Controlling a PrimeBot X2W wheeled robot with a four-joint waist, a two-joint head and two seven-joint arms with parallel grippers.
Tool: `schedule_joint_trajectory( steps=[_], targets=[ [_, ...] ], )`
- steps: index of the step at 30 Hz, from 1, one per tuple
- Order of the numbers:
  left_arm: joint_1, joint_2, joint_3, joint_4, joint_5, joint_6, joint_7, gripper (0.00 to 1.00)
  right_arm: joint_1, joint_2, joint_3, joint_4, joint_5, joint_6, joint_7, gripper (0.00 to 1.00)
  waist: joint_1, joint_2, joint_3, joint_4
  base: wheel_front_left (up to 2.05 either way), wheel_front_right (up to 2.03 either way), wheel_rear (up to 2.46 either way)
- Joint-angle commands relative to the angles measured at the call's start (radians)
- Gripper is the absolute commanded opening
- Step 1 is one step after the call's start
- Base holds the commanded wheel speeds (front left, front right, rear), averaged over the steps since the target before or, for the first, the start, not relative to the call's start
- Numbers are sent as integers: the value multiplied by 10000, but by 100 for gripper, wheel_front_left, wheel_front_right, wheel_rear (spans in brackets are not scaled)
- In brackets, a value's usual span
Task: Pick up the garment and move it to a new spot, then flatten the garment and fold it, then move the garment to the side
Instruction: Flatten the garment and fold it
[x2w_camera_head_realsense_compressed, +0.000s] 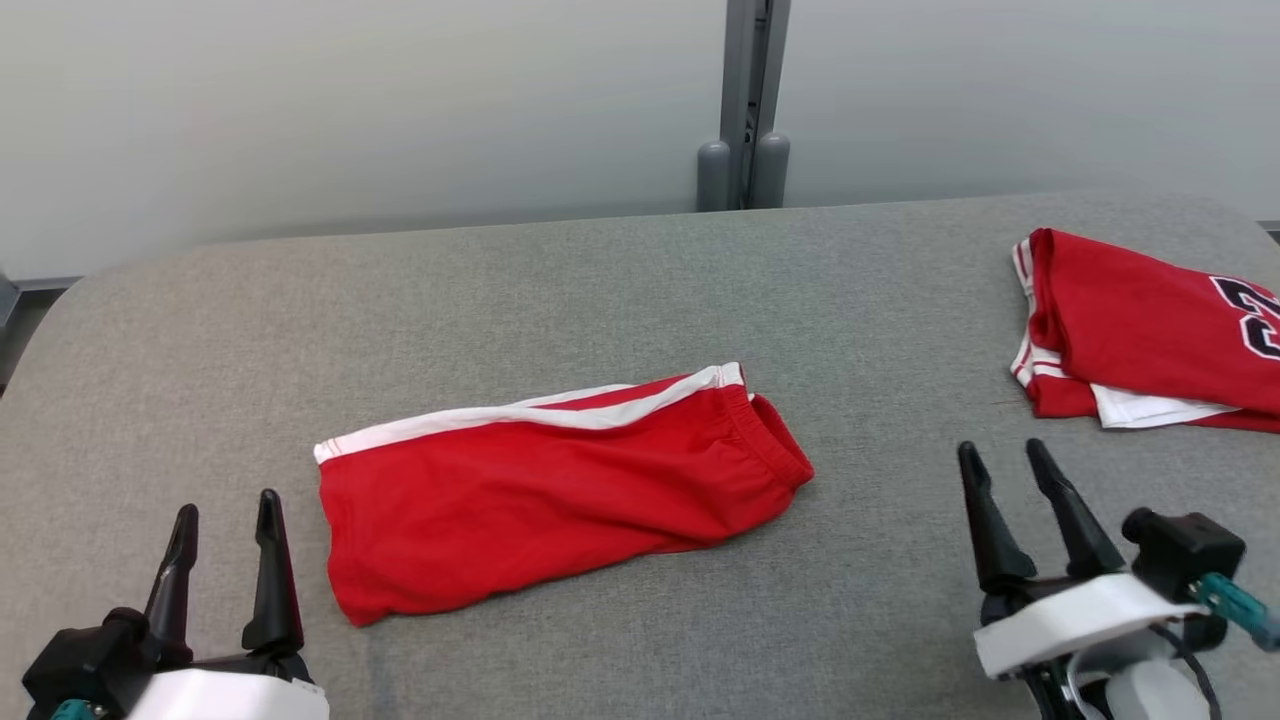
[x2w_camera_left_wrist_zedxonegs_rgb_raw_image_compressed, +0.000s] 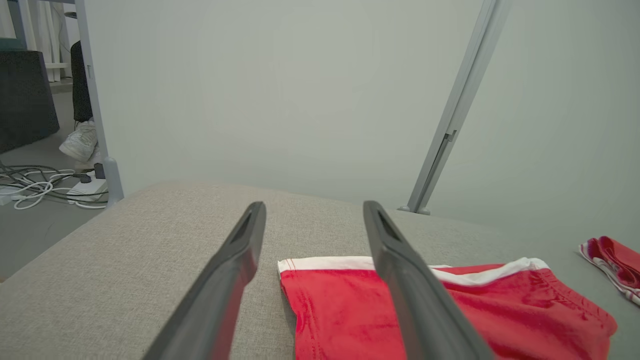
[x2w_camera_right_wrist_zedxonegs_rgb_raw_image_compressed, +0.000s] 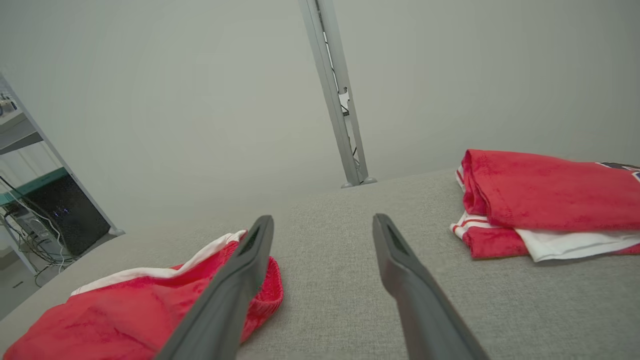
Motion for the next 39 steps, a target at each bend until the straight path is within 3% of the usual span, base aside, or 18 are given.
schedule_joint_trajectory(
  steps=[1, 11, 19, 26, 39],
  targets=[
    [-54, -77, 125, 100, 127, -146, -3, 100, -308, -57, 113, 154, -24, 5, -42, 100, 0, 0, 46, 84, 0, 0, 0],
    [-465, -1014, 797, 696, 1088, -1155, -1, 100, -2733, 47, 1663, 3347, 923, 3, 199, 100, 0, 0, 303, 992, 0, 0, 0],
    [-665, -1484, 1113, 979, 1544, -1694, 0, 100, -4014, 55, 2715, 5725, 851, 3, 973, 100, 0, 0, 388, 1591, 0, 0, 0],
    [-764, -1731, 1317, 1164, 1812, -2027, -1, 100, -4813, 211, 2412, 7516, 933, 3, 944, 100, 0, 0, 547, 1905, 0, 0, 0],
    [-1054, -1934, 1476, 1525, 2142, -2386, 0, 100, -5125, 339, 2252, 8936, 2293, 3, 1879, 100, 0, 0, 690, 2360, 0, 0, 0]
  ],
)
